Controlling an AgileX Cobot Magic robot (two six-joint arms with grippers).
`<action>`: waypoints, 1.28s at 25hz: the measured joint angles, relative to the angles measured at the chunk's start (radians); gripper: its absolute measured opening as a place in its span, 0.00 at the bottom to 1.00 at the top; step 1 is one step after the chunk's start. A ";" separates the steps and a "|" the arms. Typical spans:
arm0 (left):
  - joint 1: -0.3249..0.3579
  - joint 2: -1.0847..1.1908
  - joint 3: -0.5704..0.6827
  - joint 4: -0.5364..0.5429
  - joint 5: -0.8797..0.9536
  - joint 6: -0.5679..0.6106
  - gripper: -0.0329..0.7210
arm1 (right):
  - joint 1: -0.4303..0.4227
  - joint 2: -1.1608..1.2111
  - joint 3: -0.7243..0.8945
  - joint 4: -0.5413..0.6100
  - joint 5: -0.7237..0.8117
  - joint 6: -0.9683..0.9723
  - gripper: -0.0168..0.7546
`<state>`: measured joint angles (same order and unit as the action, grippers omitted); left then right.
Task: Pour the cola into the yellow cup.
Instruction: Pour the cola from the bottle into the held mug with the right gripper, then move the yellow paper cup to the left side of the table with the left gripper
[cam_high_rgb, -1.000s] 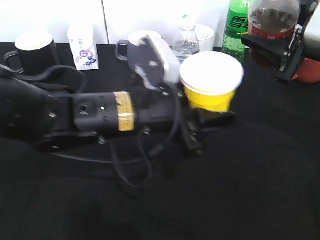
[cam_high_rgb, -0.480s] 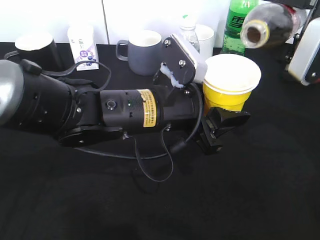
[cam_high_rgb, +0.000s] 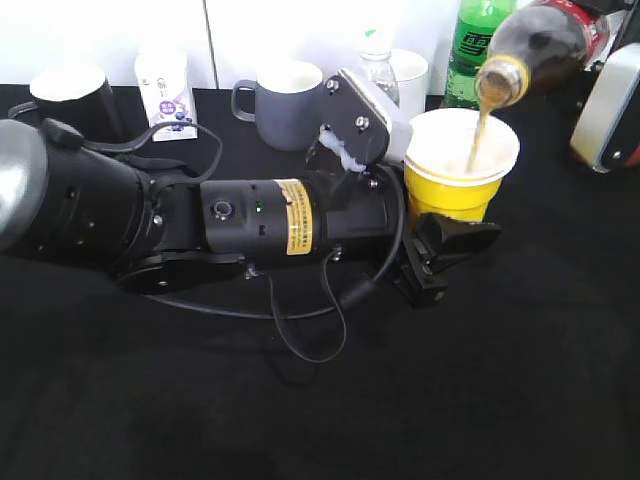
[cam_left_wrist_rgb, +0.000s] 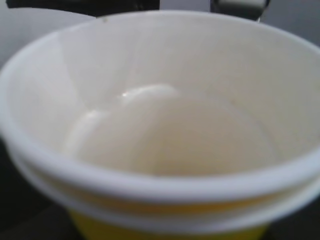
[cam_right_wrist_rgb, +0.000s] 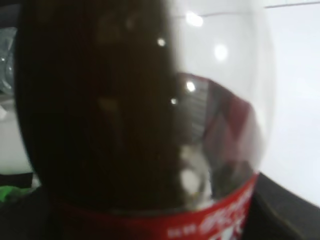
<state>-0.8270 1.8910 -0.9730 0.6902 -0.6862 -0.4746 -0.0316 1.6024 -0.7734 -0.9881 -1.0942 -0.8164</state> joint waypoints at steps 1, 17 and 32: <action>0.000 0.000 0.000 0.006 0.010 0.000 0.63 | 0.000 0.000 0.000 0.000 0.000 -0.012 0.66; 0.000 0.001 0.000 0.098 0.019 -0.004 0.63 | 0.000 0.000 0.000 0.008 0.001 -0.070 0.66; 0.000 0.008 0.000 0.094 0.020 -0.006 0.63 | 0.000 0.000 0.000 -0.113 -0.017 0.592 0.66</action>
<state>-0.8270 1.8989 -0.9730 0.7841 -0.6660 -0.4811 -0.0316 1.6024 -0.7734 -1.1014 -1.1113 -0.2245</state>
